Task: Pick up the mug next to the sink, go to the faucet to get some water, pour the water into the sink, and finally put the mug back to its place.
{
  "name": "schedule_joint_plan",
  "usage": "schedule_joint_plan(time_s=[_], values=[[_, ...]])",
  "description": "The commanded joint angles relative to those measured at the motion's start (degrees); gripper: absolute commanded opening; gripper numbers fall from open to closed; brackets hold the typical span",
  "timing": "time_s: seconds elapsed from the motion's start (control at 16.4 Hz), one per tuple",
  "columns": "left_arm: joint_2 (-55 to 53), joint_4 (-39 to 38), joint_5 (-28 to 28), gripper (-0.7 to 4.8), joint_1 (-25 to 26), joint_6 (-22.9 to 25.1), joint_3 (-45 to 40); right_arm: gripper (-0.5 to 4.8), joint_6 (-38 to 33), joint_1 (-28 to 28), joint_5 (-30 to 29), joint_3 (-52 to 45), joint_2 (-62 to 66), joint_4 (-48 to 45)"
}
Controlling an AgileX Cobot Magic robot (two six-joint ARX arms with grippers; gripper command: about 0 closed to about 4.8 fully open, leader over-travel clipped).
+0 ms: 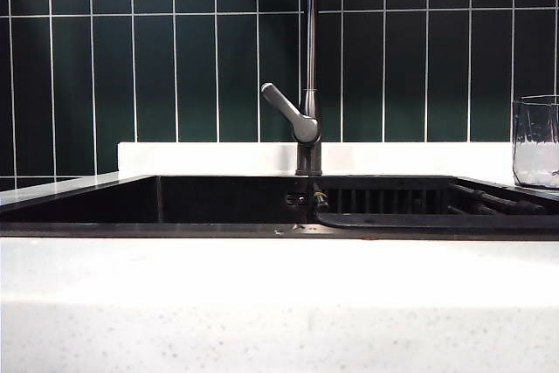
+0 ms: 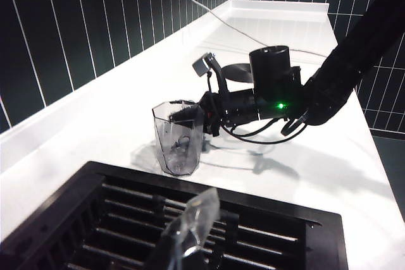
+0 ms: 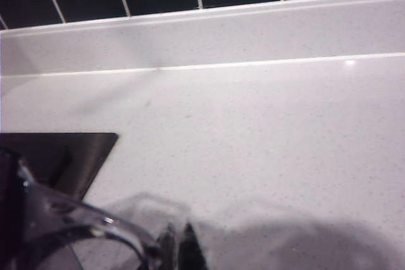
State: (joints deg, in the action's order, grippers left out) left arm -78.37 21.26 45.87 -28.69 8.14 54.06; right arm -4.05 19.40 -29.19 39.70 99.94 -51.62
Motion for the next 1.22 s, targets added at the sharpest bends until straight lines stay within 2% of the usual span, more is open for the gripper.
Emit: schedule_joint_plan(time_s=[0.06, 1.22], values=[[0.07, 0.70, -0.07, -0.06, -0.07, 0.44, -0.02, -0.05, -0.24, 0.00, -0.52, 0.22, -0.17, -1.40], [0.07, 0.72, -0.20, -0.06, -0.07, 0.46, -0.02, 0.00, 1.11, 0.04, 0.79, 0.20, -0.17, -1.07]])
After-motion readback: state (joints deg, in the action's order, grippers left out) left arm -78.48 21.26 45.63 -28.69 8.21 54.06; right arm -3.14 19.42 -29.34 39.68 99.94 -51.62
